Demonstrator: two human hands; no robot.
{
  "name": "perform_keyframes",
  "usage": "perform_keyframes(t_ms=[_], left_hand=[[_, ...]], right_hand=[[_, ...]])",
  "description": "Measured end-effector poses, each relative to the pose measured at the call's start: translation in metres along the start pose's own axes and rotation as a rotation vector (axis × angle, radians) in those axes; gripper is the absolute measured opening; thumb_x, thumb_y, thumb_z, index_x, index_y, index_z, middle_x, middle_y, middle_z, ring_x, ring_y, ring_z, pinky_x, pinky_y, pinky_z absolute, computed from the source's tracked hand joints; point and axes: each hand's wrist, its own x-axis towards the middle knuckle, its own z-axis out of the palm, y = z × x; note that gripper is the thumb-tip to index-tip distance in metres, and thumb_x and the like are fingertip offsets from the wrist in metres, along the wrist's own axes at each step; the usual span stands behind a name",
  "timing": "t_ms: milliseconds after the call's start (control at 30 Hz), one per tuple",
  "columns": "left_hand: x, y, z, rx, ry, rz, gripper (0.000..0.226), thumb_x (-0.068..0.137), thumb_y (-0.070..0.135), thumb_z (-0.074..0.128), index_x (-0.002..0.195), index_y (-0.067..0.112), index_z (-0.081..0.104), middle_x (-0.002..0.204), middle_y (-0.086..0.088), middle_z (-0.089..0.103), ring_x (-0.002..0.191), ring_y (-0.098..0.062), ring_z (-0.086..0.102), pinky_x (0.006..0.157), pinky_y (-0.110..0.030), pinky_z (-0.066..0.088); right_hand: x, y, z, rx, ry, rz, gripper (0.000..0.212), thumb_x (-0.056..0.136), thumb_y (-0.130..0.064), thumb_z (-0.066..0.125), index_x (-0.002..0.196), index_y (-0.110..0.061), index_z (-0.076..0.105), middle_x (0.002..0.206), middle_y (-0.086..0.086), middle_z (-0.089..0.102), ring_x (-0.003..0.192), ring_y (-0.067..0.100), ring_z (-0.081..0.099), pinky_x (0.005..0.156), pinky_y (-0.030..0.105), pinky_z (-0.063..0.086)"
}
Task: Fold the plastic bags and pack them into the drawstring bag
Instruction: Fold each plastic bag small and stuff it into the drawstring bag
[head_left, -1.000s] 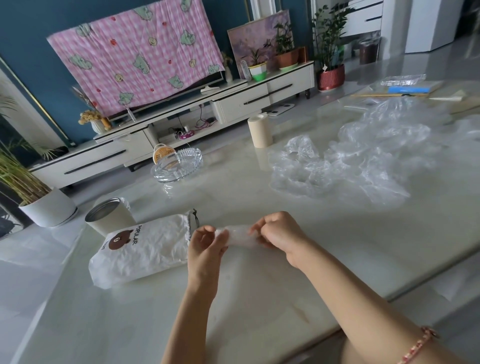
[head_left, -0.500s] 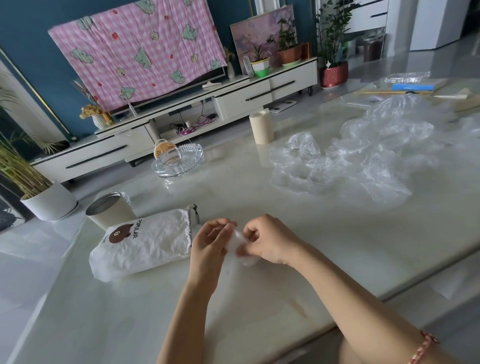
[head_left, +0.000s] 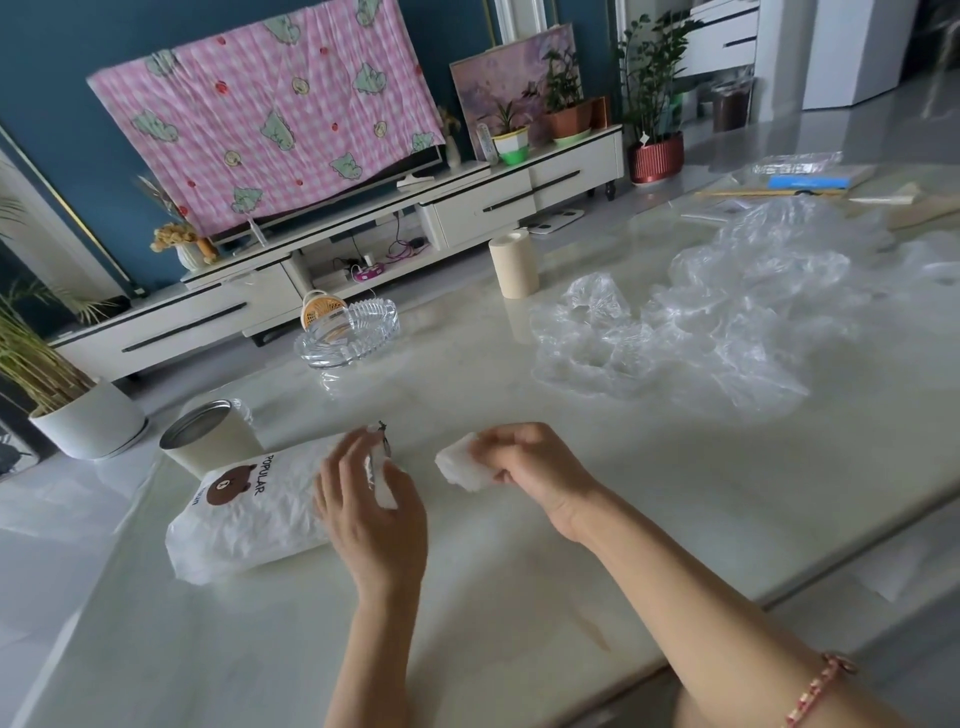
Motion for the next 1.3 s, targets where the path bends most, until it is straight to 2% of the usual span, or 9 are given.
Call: perform_keyframes(t_ms=[133, 334, 501, 567, 667, 834, 1001, 1135, 1301], left_hand=[[0.002, -0.034, 0.008, 0.361, -0.263, -0.233, 0.056, 0.082, 0.017, 0.061, 0.133, -0.001, 0.046, 0.146, -0.022, 0.036, 0.141, -0.036, 0.020, 0.115, -0.047, 0.002], [0.001, -0.044, 0.006, 0.344, -0.199, -0.262, 0.047, 0.088, 0.014, 0.030, 0.125, 0.003, 0.057, 0.139, -0.022, 0.046, 0.138, -0.037, 0.029, 0.114, -0.048, 0.004], [-0.007, -0.005, 0.005, -0.067, -0.128, -0.222, 0.036, 0.091, 0.007, 0.033, 0.112, -0.003, 0.061, 0.111, -0.020, 0.064, 0.115, -0.043, 0.054, 0.103, -0.056, 0.034], [-0.013, 0.007, 0.006, -0.164, -0.148, -0.262, 0.037, 0.091, 0.016, 0.034, 0.112, 0.002, 0.061, 0.104, -0.013, 0.064, 0.102, -0.037, 0.060, 0.089, -0.037, 0.044], [-0.013, 0.008, 0.008, -0.184, -0.142, -0.302, 0.040, 0.090, 0.021, 0.032, 0.114, 0.005, 0.060, 0.106, -0.011, 0.065, 0.095, -0.031, 0.060, 0.076, -0.022, 0.039], [-0.012, 0.008, 0.008, -0.183, -0.150, -0.314, 0.038, 0.091, 0.021, 0.033, 0.113, 0.005, 0.060, 0.109, -0.005, 0.063, 0.102, -0.027, 0.058, 0.086, -0.029, 0.042], [-0.013, 0.010, 0.009, -0.197, -0.196, -0.315, 0.039, 0.092, 0.022, 0.033, 0.115, 0.009, 0.061, 0.111, -0.001, 0.061, 0.101, -0.018, 0.057, 0.083, -0.020, 0.039], [-0.014, 0.012, 0.007, -0.192, -0.196, -0.340, 0.033, 0.094, 0.018, 0.035, 0.113, 0.009, 0.061, 0.107, -0.006, 0.065, 0.090, -0.012, 0.058, 0.074, -0.017, 0.041], [-0.016, 0.023, 0.003, -0.221, -0.165, -0.453, 0.025, 0.098, 0.003, 0.038, 0.106, 0.010, 0.061, 0.064, 0.006, 0.054, 0.052, 0.001, 0.048, 0.049, -0.014, 0.035]], right_hand=[[-0.003, 0.002, 0.003, -0.054, -0.039, 0.012, 0.019, 0.083, 0.006, 0.055, 0.097, 0.002, 0.068, 0.081, 0.007, 0.064, 0.071, 0.010, 0.058, 0.067, 0.015, 0.050], [-0.001, 0.010, 0.008, -0.329, 0.151, -0.201, 0.019, 0.072, 0.000, 0.071, 0.069, -0.015, 0.061, 0.071, -0.001, 0.064, 0.070, 0.015, 0.061, 0.074, 0.032, 0.054], [-0.005, 0.016, 0.019, -0.326, 0.097, -0.270, 0.026, 0.070, 0.002, 0.075, 0.079, -0.016, 0.058, 0.066, -0.009, 0.056, 0.054, -0.001, 0.049, 0.058, 0.014, 0.043], [-0.005, 0.020, 0.023, -0.416, 0.055, -0.307, 0.016, 0.072, 0.002, 0.073, 0.079, -0.010, 0.065, 0.070, -0.004, 0.062, 0.061, 0.004, 0.054, 0.063, 0.016, 0.044], [-0.002, 0.017, 0.017, -0.421, 0.073, -0.267, 0.008, 0.073, -0.003, 0.073, 0.077, -0.009, 0.069, 0.070, -0.004, 0.062, 0.064, 0.005, 0.054, 0.064, 0.016, 0.043], [-0.002, -0.007, -0.015, 0.017, 0.122, -0.006, 0.017, 0.073, -0.001, 0.075, 0.072, -0.010, 0.060, 0.069, 0.004, 0.053, 0.063, 0.012, 0.045, 0.055, 0.018, 0.039], [-0.004, 0.005, -0.019, -0.806, -0.072, -0.048, 0.013, 0.073, -0.002, 0.073, 0.078, -0.014, 0.071, 0.078, -0.001, 0.069, 0.074, 0.012, 0.059, 0.062, 0.018, 0.038], [-0.001, 0.017, 0.003, -0.770, 0.000, -0.248, 0.017, 0.077, 0.005, 0.063, 0.084, -0.008, 0.071, 0.091, 0.008, 0.071, 0.085, 0.018, 0.064, 0.068, 0.017, 0.041], [0.000, 0.026, 0.013, -0.827, 0.206, -0.478, 0.009, 0.077, -0.002, 0.064, 0.083, -0.009, 0.067, 0.090, 0.006, 0.065, 0.088, 0.024, 0.056, 0.072, 0.022, 0.036]])
